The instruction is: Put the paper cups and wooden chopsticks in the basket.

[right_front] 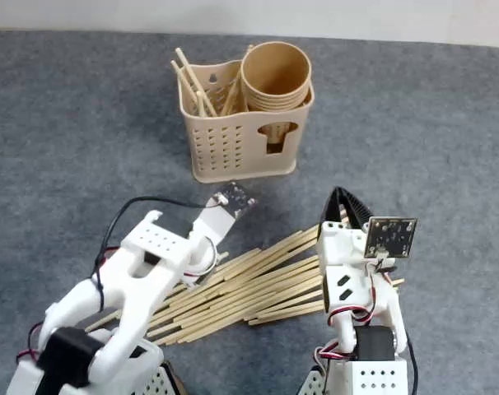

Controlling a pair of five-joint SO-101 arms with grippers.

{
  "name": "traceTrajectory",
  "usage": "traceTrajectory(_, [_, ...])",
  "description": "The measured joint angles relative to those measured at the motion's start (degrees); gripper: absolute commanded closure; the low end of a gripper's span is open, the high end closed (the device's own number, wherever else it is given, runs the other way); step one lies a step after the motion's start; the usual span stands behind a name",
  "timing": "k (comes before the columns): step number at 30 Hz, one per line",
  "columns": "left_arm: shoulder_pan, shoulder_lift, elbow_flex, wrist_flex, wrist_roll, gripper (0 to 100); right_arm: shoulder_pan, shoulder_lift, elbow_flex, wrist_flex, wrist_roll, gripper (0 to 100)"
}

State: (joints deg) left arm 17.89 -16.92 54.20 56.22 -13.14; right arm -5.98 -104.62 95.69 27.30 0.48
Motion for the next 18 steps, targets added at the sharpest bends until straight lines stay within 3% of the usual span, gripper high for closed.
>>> traceTrajectory(9, [0.4,6.5,-4.0,0.0,-0.1,99,0.0,0.0,0.0,0.0,0.0,97.1])
traceTrajectory(18, [0.4,6.5,-4.0,0.4,0.0,99,0.0,0.0,0.0,0.0,0.0,97.1])
